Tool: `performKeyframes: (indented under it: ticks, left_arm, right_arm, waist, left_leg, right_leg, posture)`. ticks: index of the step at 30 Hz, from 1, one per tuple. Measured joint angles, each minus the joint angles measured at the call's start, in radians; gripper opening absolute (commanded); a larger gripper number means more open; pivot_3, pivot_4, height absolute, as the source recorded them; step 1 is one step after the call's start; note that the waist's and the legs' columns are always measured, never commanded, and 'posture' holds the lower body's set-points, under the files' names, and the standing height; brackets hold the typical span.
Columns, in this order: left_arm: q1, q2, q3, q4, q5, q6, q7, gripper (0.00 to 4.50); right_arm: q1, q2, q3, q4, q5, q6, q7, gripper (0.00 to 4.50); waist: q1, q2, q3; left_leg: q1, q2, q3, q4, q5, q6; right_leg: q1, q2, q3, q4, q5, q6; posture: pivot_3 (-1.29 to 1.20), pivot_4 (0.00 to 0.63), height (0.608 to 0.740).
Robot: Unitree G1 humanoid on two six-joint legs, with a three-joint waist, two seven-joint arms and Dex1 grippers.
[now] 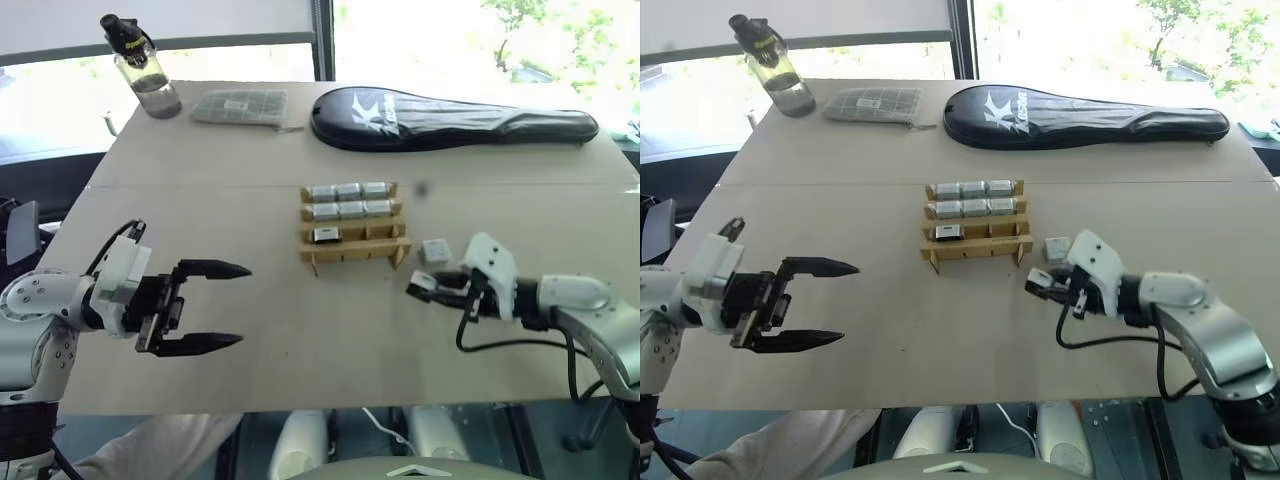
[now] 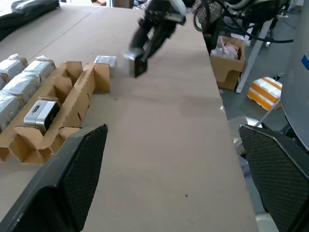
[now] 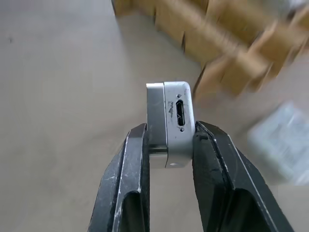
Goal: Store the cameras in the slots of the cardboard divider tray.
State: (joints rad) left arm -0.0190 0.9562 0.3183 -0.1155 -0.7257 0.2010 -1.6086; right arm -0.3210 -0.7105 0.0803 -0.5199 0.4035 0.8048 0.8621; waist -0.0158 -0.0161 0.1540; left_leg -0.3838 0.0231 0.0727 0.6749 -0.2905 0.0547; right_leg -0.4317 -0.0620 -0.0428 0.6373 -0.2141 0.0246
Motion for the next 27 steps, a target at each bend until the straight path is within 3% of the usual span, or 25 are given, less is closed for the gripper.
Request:
performKeyframes:
  ticks: [5,10,13,19,27]
  left_arm:
    - [-0.022,0.011,-0.019,0.022,-0.005,-0.03,-0.001,4.5]
    - [-0.069,0.002,-0.025,0.106,0.106,-0.115,0.031,4.5]
    - [-0.09,-0.029,-0.021,0.142,0.147,-0.15,0.09,4.5]
    - [-0.079,-0.062,0.008,0.143,0.153,-0.161,0.162,4.5]
    - [-0.056,-0.079,0.031,0.132,0.144,-0.165,0.186,4.5]
  right_arm:
    - [-0.338,0.131,0.109,0.216,-0.05,-0.149,0.044,0.68]
    - [-0.522,0.228,0.257,0.598,-0.197,-0.558,0.203,0.68]
    - [-0.579,0.26,0.316,0.825,-0.286,-0.776,0.275,0.68]
    - [-0.674,0.3,0.333,1.085,-0.362,-1.039,0.348,0.68]
    - [-0.696,0.313,0.322,1.198,-0.388,-1.105,0.419,0.68]
  waist:
    - [-0.001,-0.001,0.002]
    - [0.006,-0.002,0.001]
    - [0.003,-0.002,0.002]
    - [-0.001,-0.002,0.002]
    - [0.0,-0.001,0.002]
  left_leg:
    - [0.001,0.001,0.0,0.0,0.0,0.001]
    - [-0.002,0.0,0.0,0.001,0.0,0.0]
    - [-0.006,-0.001,0.0,0.002,-0.001,0.002]
    - [-0.014,0.0,0.0,0.007,-0.001,0.002]
    - [-0.01,0.001,0.0,0.01,0.0,0.001]
  right_leg:
    - [-0.001,0.003,0.001,0.003,0.0,-0.001]
    - [-0.001,0.003,0.0,0.001,0.0,-0.001]
    - [-0.003,0.001,-0.001,-0.001,0.001,0.0]
    - [-0.01,-0.001,-0.002,0.003,0.001,0.0]
    - [-0.007,-0.001,-0.002,0.006,0.001,0.0]
  posture:
    - [0.0,0.15,0.74]
    - [0.0,0.15,0.74]
    - [0.0,0.15,0.74]
    - [0.0,0.15,0.74]
    - [0.0,0.15,0.74]
